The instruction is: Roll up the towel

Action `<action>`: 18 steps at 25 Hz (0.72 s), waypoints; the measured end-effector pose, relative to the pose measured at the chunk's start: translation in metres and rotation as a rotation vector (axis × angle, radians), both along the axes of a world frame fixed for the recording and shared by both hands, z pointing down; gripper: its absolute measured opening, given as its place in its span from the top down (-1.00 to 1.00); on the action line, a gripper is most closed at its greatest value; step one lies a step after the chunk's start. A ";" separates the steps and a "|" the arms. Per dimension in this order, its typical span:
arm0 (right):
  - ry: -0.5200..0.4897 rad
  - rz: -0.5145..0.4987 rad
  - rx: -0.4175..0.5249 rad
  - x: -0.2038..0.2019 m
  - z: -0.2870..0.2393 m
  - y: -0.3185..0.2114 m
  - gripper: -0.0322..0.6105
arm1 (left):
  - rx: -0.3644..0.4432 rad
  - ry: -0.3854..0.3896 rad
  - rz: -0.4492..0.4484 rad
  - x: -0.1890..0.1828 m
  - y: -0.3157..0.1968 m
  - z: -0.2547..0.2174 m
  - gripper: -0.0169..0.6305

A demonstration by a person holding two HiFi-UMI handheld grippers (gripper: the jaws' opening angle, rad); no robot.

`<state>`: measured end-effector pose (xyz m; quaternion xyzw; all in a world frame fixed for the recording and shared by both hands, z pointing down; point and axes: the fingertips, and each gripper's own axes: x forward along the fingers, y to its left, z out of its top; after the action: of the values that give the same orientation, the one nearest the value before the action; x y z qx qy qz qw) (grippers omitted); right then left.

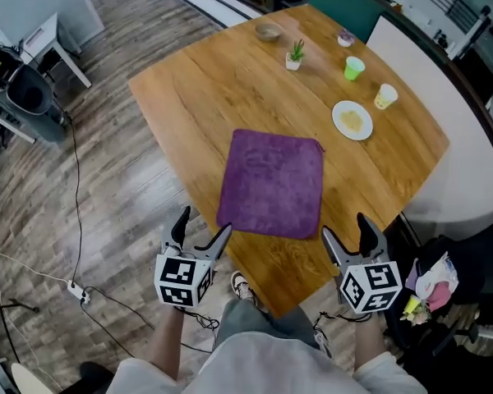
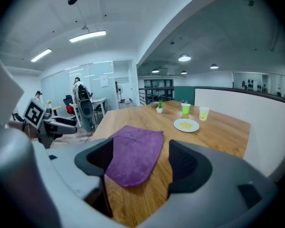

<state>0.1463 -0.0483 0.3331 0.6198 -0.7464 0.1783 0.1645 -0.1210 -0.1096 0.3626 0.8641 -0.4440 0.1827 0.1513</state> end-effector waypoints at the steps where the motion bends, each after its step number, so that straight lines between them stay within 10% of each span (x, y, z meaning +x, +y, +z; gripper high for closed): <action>1: 0.010 -0.029 -0.020 -0.003 0.007 0.001 -0.23 | -0.013 -0.012 0.030 0.002 0.003 0.006 -0.25; 12: 0.095 -0.355 -0.174 -0.028 0.055 0.014 0.06 | -0.077 -0.259 0.563 0.016 0.038 0.052 -0.08; 18: 0.211 -0.552 -0.252 -0.038 0.082 0.023 0.19 | -0.063 -0.573 0.904 0.010 0.048 0.087 0.05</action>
<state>0.1082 -0.0249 0.4153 0.3837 -0.8372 0.1527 0.3586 -0.1109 -0.0617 0.4494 0.8796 -0.0455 0.4715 -0.0438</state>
